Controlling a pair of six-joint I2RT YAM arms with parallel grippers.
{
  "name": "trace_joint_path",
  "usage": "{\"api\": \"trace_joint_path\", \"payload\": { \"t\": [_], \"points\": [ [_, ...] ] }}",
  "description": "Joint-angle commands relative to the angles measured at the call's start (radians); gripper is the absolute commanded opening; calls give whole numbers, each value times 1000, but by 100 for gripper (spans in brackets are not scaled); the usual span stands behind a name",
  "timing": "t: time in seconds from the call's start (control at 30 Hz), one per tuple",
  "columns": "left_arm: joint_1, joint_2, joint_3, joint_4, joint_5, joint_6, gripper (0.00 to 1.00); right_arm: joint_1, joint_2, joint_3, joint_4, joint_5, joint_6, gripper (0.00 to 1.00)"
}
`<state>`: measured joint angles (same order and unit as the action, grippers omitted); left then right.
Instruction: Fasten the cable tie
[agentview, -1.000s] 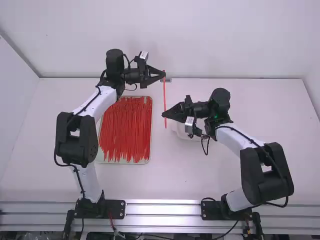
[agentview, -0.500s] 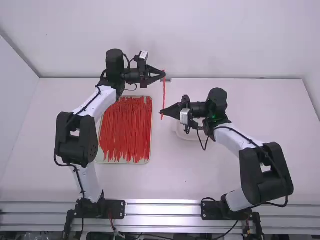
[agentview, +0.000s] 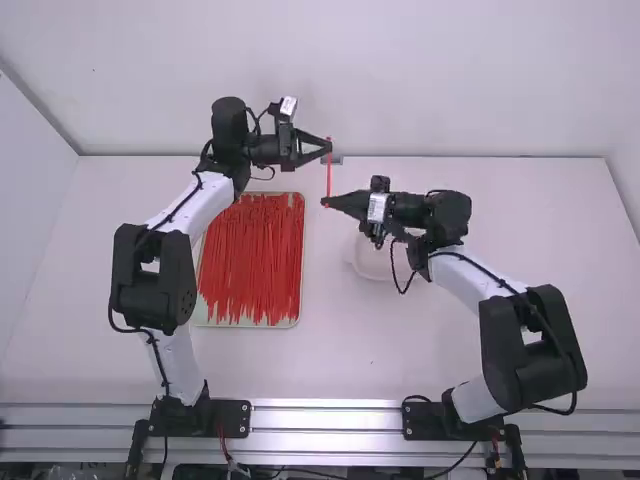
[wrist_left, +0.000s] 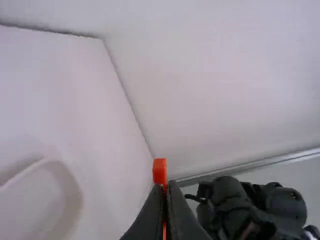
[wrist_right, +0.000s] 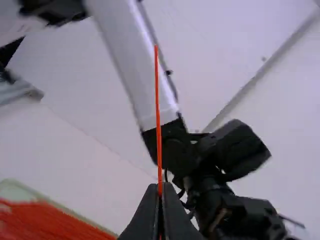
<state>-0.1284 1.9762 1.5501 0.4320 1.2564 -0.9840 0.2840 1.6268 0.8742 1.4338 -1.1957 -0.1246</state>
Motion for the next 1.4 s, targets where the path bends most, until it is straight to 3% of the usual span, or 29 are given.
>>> {"api": "trace_joint_path", "payload": {
  "t": [0.0, 0.17, 0.4, 0.67, 0.97, 1.2, 1.37],
  "points": [
    [-5, 3, -5, 63, 29, 78, 2, -3, 2, 30, 38, 156, 342, 0],
    [5, 3, -5, 364, 95, 129, 2, -3, 2, 30, 49, 334, 748, 0],
    [27, 3, -5, 575, 188, 257, 2, -8, 2, 30, -43, 295, 1013, 0],
    [59, 3, -5, 568, 270, 459, 2, 13, 2, 30, -88, 311, 1156, 0],
    [117, 3, 21, 546, 247, 492, 2, 61, 2, 30, -89, 277, 1334, 0],
    [107, 3, 134, 192, 248, 700, 2, 127, 2, 71, -232, 264, 1324, 0],
    [88, 3, 171, 109, 314, 810, 2, 130, 2, 82, -262, 227, 1332, 0]
  ]
}}
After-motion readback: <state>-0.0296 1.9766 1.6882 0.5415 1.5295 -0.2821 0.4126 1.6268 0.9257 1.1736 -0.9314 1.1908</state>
